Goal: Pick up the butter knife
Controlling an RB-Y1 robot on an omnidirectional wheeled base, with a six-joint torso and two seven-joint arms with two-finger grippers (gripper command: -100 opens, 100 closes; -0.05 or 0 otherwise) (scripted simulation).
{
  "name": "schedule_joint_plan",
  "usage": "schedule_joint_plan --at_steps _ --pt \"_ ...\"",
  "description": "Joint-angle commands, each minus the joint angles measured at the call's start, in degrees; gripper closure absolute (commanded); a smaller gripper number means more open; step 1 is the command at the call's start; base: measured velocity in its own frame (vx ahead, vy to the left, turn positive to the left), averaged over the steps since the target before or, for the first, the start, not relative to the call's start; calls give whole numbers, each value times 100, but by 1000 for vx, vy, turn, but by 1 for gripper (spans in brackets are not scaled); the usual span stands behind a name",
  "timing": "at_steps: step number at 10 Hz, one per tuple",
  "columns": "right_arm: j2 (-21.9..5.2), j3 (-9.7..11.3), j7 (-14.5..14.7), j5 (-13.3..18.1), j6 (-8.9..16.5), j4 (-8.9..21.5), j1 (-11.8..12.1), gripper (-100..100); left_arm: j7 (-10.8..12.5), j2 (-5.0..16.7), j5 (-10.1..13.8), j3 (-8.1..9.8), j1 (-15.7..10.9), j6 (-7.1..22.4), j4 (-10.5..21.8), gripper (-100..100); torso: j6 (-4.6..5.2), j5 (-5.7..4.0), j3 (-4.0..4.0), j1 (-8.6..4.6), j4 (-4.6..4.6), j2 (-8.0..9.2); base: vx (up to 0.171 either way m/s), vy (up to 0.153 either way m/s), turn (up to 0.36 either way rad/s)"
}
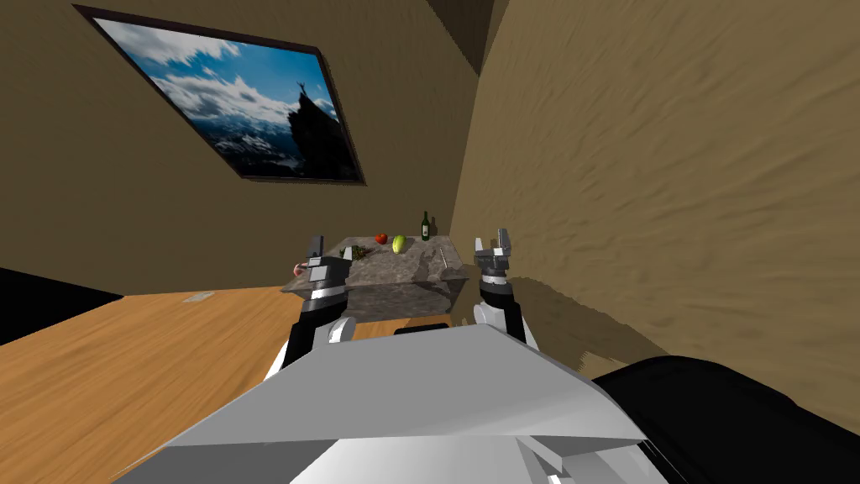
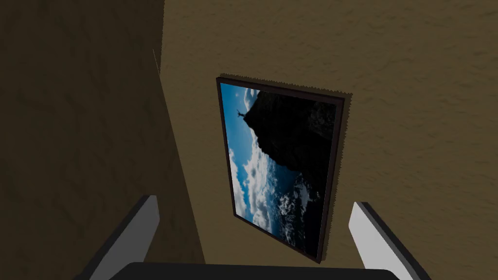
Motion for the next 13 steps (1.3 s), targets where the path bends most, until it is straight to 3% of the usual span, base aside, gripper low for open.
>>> schedule_joint_plan --at_steps 1,5,9,10,12,13 --pt "-253 113 4 50 -12 87 -50 -100 0 0 0 0 0 0 0 0 0 0 0 0 0 0 -58 22 32" --pt "-874 454 23 195 -12 423 -235 -100 0 0 0 -1 -2 0 0 0 0 2 33 9 13 57 -142 27 50" --pt "-1617 885 50 337 101 992 -483 -100 0 -1 0 -1 -3 0 0 0 -1 3 45 16 17 79 -187 42 83" --pt "-1687 885 50 337 101 1005 -483 -100 0 -1 0 -1 -2 0 0 0 -1 4 42 16 16 70 -109 31 30" --pt "-2070 1105 66 385 216 1374 -613 -100 0 0 0 -1 -1 0 0 0 -1 2 25 10 10 42 -118 52 115" --pt "-2164 1105 66 385 216 1375 -613 -100 0 -1 0 -1 -2 0 0 0 -2 4 29 19 11 50 -122 40 33"
